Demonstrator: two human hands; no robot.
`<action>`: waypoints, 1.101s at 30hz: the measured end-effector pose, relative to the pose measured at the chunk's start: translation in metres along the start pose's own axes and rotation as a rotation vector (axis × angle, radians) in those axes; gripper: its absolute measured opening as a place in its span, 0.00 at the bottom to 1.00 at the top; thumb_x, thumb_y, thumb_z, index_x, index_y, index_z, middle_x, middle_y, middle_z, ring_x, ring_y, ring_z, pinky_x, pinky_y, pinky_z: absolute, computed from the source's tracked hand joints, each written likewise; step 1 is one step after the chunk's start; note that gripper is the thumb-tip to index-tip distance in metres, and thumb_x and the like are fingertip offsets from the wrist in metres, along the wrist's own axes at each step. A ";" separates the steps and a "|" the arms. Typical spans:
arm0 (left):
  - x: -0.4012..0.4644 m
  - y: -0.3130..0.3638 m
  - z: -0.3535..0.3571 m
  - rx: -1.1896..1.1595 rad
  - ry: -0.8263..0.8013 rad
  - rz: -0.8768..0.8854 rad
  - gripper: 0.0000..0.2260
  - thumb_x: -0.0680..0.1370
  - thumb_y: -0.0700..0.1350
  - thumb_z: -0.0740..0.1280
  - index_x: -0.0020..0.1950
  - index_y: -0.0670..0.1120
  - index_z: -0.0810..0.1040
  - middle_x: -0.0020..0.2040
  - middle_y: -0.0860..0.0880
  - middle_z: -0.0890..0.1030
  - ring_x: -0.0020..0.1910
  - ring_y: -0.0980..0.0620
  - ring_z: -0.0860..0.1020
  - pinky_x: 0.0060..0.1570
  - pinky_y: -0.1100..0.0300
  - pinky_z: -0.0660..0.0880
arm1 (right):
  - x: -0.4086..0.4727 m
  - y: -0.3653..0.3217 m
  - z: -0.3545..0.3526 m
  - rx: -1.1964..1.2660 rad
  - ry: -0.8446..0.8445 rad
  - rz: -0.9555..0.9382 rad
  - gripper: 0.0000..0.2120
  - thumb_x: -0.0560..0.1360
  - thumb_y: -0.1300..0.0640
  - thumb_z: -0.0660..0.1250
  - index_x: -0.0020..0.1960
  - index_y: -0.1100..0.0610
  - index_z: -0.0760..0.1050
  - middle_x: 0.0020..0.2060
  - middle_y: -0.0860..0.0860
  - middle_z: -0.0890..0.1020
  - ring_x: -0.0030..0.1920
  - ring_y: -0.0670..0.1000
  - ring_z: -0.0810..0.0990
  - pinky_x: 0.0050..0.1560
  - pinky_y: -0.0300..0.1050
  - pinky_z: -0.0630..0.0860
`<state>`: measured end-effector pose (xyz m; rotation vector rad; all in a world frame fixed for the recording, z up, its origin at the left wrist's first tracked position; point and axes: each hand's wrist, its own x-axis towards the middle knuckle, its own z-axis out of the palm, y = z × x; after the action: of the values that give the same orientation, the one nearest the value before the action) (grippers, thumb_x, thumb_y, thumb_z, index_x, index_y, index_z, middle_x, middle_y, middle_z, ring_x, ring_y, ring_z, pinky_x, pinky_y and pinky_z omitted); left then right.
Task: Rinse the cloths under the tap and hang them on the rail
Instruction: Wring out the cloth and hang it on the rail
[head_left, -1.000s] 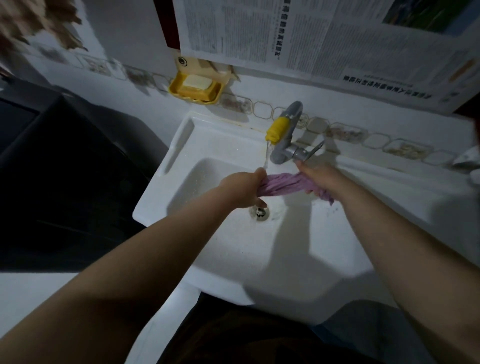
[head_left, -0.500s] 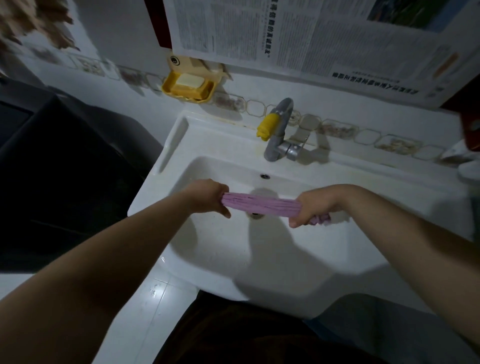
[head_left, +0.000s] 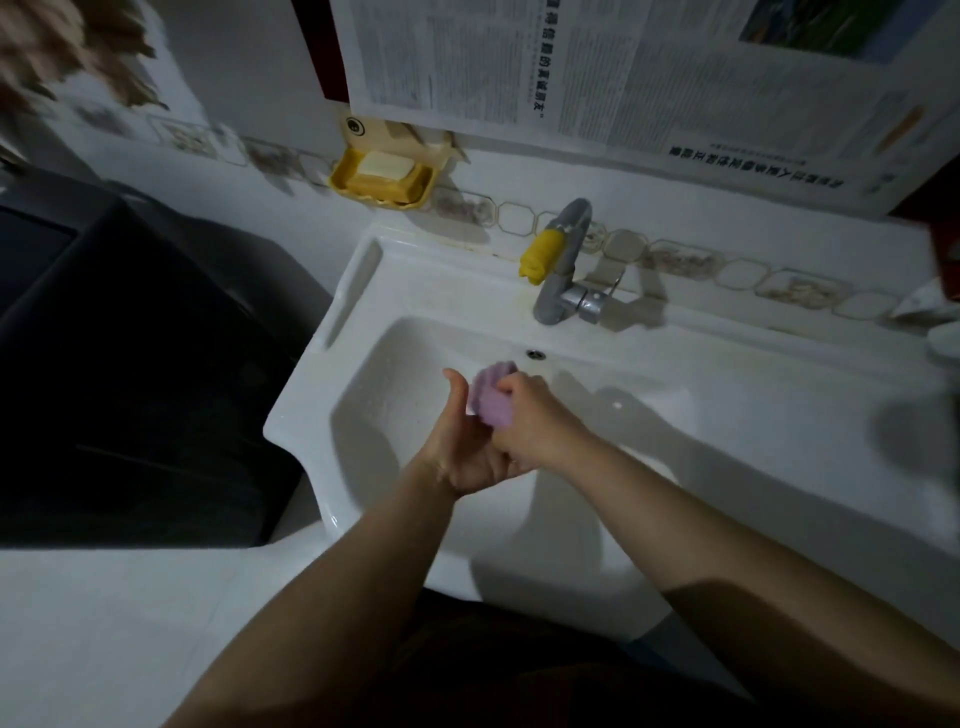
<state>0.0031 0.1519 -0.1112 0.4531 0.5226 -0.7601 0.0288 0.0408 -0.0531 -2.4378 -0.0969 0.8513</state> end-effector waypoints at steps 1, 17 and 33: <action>0.000 0.002 0.002 -0.045 0.019 0.085 0.34 0.72 0.71 0.58 0.64 0.47 0.79 0.64 0.44 0.78 0.64 0.44 0.74 0.65 0.47 0.70 | -0.011 -0.001 0.007 -0.020 -0.012 -0.094 0.32 0.70 0.57 0.68 0.72 0.49 0.62 0.63 0.54 0.68 0.59 0.57 0.74 0.56 0.54 0.76; -0.046 0.042 0.065 1.471 0.134 -0.283 0.44 0.73 0.39 0.73 0.79 0.52 0.47 0.65 0.41 0.74 0.47 0.47 0.79 0.49 0.52 0.80 | -0.015 0.027 -0.028 -0.773 0.286 -0.606 0.30 0.71 0.56 0.68 0.70 0.60 0.64 0.48 0.57 0.80 0.45 0.60 0.80 0.33 0.47 0.72; -0.042 0.068 0.046 2.646 -0.537 1.483 0.09 0.76 0.41 0.66 0.54 0.43 0.70 0.36 0.45 0.76 0.27 0.47 0.73 0.20 0.60 0.69 | -0.033 0.018 -0.021 1.161 -1.110 0.249 0.15 0.68 0.58 0.69 0.29 0.51 0.64 0.23 0.44 0.60 0.24 0.43 0.53 0.17 0.31 0.51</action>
<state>0.0407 0.1916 -0.0374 2.4575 -1.6974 0.4710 0.0128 0.0077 -0.0304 -0.7576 0.2399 1.6572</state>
